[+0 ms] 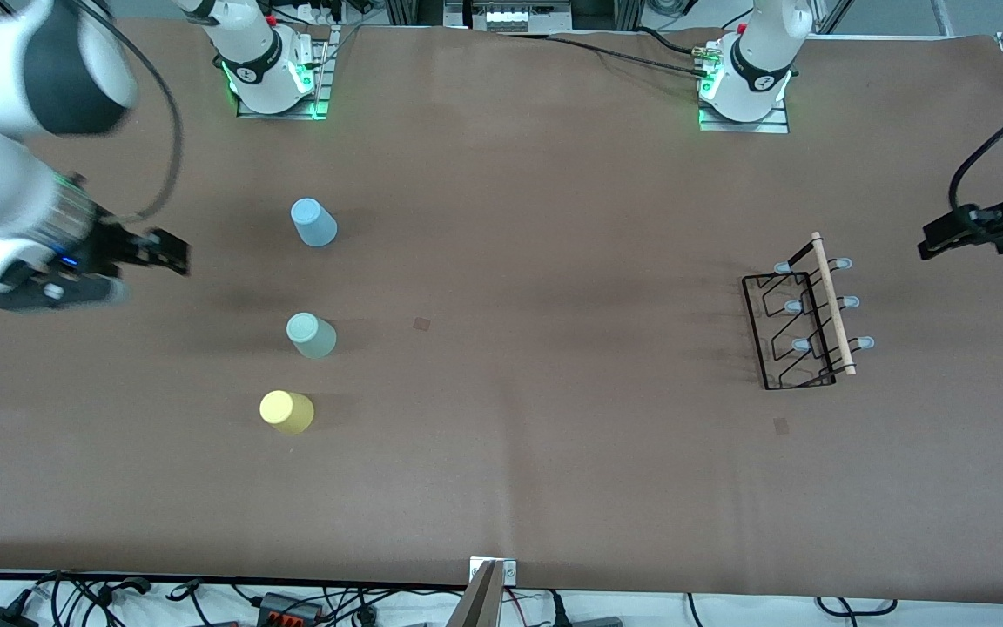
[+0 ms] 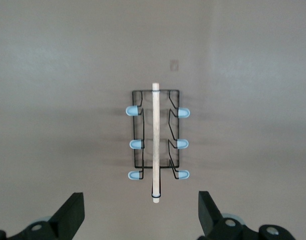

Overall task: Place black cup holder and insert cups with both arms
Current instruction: 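Reach the right gripper to the teal cup while the left gripper reaches the rack, then grasp the teal cup with the right gripper while the left grasps the rack handle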

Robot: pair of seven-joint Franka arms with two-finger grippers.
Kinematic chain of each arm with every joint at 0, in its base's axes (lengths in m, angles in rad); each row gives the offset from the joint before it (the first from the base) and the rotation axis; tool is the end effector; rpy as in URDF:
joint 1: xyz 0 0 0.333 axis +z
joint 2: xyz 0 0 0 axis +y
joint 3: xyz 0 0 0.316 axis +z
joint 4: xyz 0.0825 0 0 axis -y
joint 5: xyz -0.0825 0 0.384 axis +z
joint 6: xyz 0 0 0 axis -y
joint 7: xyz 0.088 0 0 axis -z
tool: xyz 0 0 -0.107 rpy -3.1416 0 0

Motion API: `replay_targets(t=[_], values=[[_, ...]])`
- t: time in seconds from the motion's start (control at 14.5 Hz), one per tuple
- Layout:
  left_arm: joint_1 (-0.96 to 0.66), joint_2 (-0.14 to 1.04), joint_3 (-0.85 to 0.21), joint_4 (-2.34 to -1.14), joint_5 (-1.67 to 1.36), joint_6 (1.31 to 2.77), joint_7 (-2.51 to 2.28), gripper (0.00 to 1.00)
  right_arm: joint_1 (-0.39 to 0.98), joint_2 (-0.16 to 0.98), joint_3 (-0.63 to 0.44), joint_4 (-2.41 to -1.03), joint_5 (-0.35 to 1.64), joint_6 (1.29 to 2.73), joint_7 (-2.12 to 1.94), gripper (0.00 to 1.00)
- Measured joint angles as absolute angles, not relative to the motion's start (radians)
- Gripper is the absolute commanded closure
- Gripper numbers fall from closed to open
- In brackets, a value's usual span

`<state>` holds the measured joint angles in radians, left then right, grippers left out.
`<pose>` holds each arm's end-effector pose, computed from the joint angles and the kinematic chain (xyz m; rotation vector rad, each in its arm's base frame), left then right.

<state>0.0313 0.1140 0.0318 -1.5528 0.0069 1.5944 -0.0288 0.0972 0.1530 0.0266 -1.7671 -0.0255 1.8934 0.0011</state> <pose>0.5869 0.0368 0.5698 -3.1270 -0.1430 0.1135 0.5996 0.0720 0.4696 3.1130 0.2040 -0.0395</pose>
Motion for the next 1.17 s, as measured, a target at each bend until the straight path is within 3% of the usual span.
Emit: replay_targets(t=[0.21, 0.41, 0.76, 0.97, 1.17], values=[[0.027, 0.172, 0.029, -1.602, 0.007, 1.601, -0.029, 0.02, 0.125, 0.209, 0.026, -1.87, -0.025, 2.078, 0.09, 0.0], [0.026, 0.198, 0.029, -1.702, 0.007, 1.711, -0.029, 0.09, 0.184, 0.271, 0.027, -1.89, -0.025, 2.161, 0.208, 0.0], [0.026, 0.202, 0.027, -1.907, 0.007, 1.982, -0.051, 0.3, 0.221, 0.368, 0.027, -1.896, -0.025, 2.313, 0.239, 0.0], [0.023, 0.202, 0.026, -1.974, 0.007, 2.058, -0.063, 0.43, 0.237, 0.425, 0.027, -1.917, -0.025, 2.4, 0.24, 0.0], [0.019, 0.202, 0.024, -1.999, 0.007, 2.075, -0.066, 0.47, 0.242, 0.438, 0.026, -1.974, -0.025, 2.471, 0.24, 0.0]])
